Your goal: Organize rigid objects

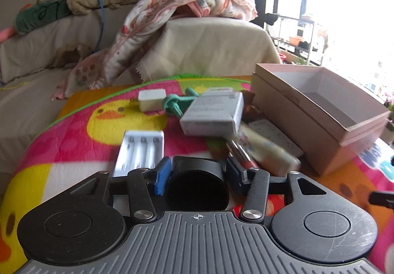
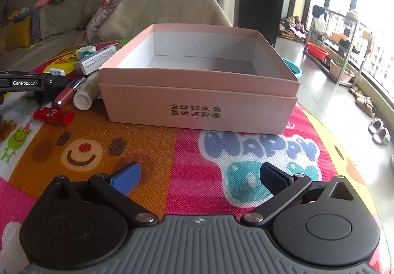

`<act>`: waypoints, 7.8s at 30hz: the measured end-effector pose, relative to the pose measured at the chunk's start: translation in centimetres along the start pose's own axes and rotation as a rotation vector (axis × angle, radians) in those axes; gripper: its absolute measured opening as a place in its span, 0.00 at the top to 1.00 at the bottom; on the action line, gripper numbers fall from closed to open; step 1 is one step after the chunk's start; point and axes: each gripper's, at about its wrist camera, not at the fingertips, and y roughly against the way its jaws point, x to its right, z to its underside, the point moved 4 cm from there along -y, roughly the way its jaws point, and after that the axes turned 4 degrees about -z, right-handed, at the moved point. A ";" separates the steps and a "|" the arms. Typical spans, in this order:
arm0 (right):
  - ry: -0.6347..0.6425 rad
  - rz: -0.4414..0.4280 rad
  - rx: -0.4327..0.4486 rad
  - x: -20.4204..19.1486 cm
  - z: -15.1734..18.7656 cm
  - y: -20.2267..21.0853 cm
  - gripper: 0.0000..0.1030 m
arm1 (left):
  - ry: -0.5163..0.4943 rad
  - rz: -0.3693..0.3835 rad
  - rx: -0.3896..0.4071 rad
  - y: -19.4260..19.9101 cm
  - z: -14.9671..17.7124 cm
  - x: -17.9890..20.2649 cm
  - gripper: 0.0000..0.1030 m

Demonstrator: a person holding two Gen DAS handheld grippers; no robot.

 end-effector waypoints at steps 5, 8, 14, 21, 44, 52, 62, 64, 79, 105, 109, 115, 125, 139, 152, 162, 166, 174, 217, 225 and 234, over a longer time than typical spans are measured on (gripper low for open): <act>0.053 -0.043 0.132 -3.0 -0.3 1.9 0.00 | 0.029 0.033 -0.019 5.0 3.2 -0.1 0.50; 0.096 -0.183 0.083 -5.2 -0.5 1.9 0.00 | -0.004 -0.011 -0.015 7.1 4.5 -0.3 0.50; 0.157 -0.250 0.019 -9.2 -0.4 0.4 0.00 | 0.055 -0.001 -0.018 8.3 6.1 -2.2 0.46; 0.207 -0.302 -0.044 -10.9 -0.9 -1.7 0.00 | 0.015 0.118 -0.047 9.2 7.9 -1.6 0.48; 0.274 -0.326 0.001 -10.1 -2.2 -0.1 0.21 | -0.086 0.013 -0.050 8.4 6.5 -0.3 0.43; 0.197 -0.145 0.037 -2.0 1.5 4.4 0.21 | -0.169 0.054 -0.011 8.9 6.8 2.4 0.44; 0.125 -0.011 0.314 4.2 -3.8 10.4 0.21 | -0.156 0.352 0.264 10.1 -8.5 11.1 0.44; 0.136 0.005 0.395 4.5 -6.7 10.5 0.21 | -0.129 0.416 0.298 8.9 -13.3 12.9 0.43; 0.136 -0.126 0.185 0.9 -1.3 3.3 0.08 | -0.066 0.399 0.072 1.1 -6.3 9.3 0.45; 0.087 -0.159 0.109 -1.3 1.6 1.9 0.08 | 0.068 0.079 0.087 1.5 -2.2 -0.3 0.45; 0.076 -0.156 0.102 -1.2 1.7 1.8 0.08 | 0.047 0.121 0.097 -1.5 -5.8 1.2 0.45; 0.045 -0.149 0.105 -0.6 1.7 1.8 0.08 | 0.177 0.137 -0.077 -9.6 -8.3 -0.4 0.45; 0.032 -0.162 0.071 -0.6 1.7 1.2 0.08 | 0.097 0.216 -0.072 -9.4 -8.0 1.1 0.44; 0.015 -0.150 0.018 -0.5 1.8 0.4 0.08 | 0.262 0.201 -0.138 -12.5 -9.5 2.0 0.44; 0.016 -0.163 0.060 -0.4 1.8 1.1 0.08 | 0.268 0.453 -0.189 -5.1 -3.2 2.2 0.59; 0.067 -0.167 0.072 -1.2 1.7 1.4 0.08 | 0.041 0.449 -0.110 3.3 1.6 5.1 0.58; 0.061 -0.156 0.067 -1.2 1.7 1.3 0.08 | 0.021 0.228 0.017 5.0 0.5 3.3 0.58; 0.063 -0.147 0.073 -1.2 1.8 1.3 0.08 | 0.250 0.132 -0.046 -0.7 -1.4 0.3 0.59; 0.354 0.087 0.030 3.4 2.6 2.6 0.11 | 0.084 0.211 -0.086 6.1 5.6 5.1 0.68; 0.015 -0.128 0.002 4.7 2.5 2.7 0.11 | -0.027 0.203 -0.090 7.2 6.2 6.6 0.68; 0.009 -0.058 -0.008 2.0 0.2 -1.4 0.12 | -0.101 0.159 -0.088 6.5 5.7 7.2 0.69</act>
